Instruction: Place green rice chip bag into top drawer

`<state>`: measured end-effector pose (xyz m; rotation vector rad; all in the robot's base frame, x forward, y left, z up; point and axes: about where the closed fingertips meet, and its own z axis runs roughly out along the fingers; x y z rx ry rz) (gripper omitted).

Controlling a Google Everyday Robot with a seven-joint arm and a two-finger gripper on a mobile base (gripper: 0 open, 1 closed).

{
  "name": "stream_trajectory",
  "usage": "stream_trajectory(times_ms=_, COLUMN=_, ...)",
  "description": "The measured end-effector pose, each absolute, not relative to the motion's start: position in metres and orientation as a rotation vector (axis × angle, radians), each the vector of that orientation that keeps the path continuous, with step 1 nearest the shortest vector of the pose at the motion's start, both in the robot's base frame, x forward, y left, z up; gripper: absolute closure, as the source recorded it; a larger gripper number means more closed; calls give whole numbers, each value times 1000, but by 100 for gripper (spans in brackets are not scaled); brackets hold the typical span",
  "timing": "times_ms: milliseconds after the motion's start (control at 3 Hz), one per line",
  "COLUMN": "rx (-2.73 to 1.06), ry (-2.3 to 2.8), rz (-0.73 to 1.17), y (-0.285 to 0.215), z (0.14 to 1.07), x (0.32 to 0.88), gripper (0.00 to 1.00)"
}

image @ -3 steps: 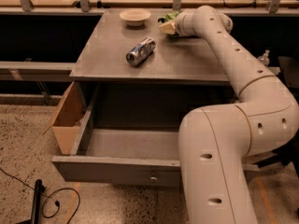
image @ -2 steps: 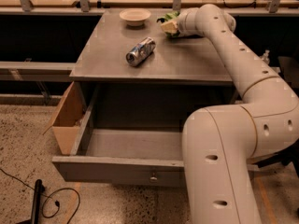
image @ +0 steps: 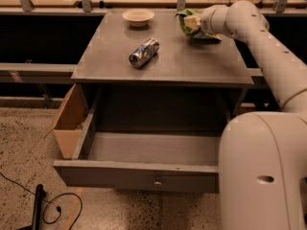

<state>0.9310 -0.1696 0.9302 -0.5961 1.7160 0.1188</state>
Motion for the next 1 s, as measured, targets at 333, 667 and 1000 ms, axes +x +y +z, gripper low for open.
stream_trajectory(times_ms=333, rx=-573, ry=1697, rz=211, y=-198, z=938, x=880, gripper=100)
stream_trajectory(times_ms=667, rx=-569, ry=1686, rz=298, y=-216, z=927, x=819, gripper=100)
stream_trajectory(times_ms=1000, rx=-587, ry=1637, rz=423, y=-231, z=906, x=765, gripper=100)
